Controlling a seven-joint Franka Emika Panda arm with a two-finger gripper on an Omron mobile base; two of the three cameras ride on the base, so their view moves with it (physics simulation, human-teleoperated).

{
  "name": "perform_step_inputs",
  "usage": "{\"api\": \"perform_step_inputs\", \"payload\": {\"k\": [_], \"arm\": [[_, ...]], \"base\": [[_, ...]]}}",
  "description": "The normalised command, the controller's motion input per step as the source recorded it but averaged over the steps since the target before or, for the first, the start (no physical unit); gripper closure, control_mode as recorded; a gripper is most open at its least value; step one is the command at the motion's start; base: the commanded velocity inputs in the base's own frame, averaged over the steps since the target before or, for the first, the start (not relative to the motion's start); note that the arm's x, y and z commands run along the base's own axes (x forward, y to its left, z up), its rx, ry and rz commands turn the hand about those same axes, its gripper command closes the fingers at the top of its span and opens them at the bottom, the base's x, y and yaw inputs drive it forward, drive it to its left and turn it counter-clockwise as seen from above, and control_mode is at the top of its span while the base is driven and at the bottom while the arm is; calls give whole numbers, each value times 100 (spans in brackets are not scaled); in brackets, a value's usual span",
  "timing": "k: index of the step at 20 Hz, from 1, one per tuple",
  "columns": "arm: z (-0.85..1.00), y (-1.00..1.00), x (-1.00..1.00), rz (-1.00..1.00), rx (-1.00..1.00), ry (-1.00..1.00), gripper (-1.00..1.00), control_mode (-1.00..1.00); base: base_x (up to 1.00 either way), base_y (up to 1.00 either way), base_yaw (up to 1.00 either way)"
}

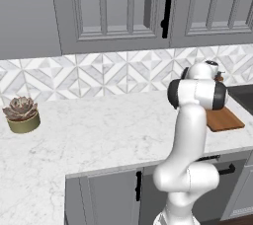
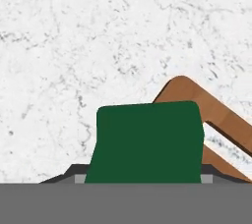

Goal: Pick up the sponge from the counter and clean the cutting board by briefly scrubbing or pressing down on the cutting board. Once finished, release the sponge.

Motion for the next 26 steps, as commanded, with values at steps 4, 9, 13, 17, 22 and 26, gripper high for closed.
{"api": "perform_step_inputs", "payload": {"k": [4, 9, 13, 17, 22, 26], "arm": [[-37, -12, 16, 8, 0, 0, 100, -100], [-51, -1, 0, 13, 0, 1, 100, -100], [-41, -8, -19, 14, 1, 0, 100, -100], [-26, -9, -31, 11, 3, 6, 100, -100], [-4, -1, -51, 4, 6, 10, 100, -100], [-6, 0, -71, 2, 4, 12, 100, -100]], "base": [[0, 0, 0], [0, 0, 0], [0, 0, 0], [0, 0, 0], [0, 0, 0], [0, 0, 0]]}}
